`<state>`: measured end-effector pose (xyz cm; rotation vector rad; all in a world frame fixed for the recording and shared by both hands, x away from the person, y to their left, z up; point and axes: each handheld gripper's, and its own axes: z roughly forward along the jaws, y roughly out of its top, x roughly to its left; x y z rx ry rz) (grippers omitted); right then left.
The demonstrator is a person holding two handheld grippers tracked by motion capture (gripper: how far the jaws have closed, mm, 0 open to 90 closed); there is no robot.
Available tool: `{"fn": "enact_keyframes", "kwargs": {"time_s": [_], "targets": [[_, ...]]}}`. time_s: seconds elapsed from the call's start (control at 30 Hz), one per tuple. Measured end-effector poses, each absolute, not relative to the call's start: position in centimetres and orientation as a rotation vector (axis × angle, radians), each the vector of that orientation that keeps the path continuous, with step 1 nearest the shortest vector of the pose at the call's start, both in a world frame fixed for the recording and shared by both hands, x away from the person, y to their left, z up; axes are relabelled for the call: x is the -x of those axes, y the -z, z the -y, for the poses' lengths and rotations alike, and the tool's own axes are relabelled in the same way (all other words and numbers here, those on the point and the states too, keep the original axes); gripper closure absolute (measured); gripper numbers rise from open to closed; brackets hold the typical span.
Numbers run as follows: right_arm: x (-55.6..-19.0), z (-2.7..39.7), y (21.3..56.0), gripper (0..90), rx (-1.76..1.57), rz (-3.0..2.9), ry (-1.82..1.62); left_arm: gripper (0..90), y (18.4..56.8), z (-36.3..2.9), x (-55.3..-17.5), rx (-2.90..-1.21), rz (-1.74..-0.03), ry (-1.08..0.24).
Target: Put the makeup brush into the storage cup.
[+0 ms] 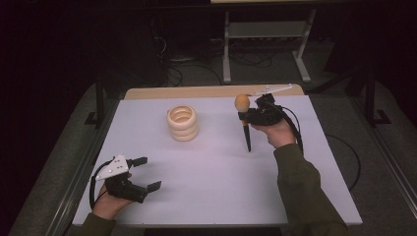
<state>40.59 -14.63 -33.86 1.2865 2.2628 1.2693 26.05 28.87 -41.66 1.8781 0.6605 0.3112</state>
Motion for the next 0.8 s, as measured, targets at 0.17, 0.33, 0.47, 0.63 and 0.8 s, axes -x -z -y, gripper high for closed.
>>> {"fn": "enact_keyframes", "kwargs": {"time_s": [0.17, 0.33, 0.47, 0.63, 0.8], "targets": [[-39.8, 15.1, 34.0, 61.3, -1.262, -2.232, -1.327, 0.0, 41.7, -28.9, -26.1, -1.874, -0.667, -0.311], [-39.2, 15.4, 34.0, 61.3, -1.235, -2.185, -1.379, 0.0, 41.7, -28.9, -26.1, -1.865, -0.662, -0.316], [-38.8, 15.6, 33.8, 61.3, -1.22, -2.172, -1.421, 0.0, 41.5, -28.7, -26.0, -1.853, -0.665, -0.317], [-38.2, 15.2, 33.9, 61.3, -1.199, -2.174, -1.45, 0.0, 41.1, -28.3, -26.2, -1.839, -0.653, -0.311], [-37.8, 14.8, 33.8, 61.3, -1.17, -2.178, -1.49, 0.0, 40.2, -28.1, -26.7, -1.826, -0.639, -0.317]]}}
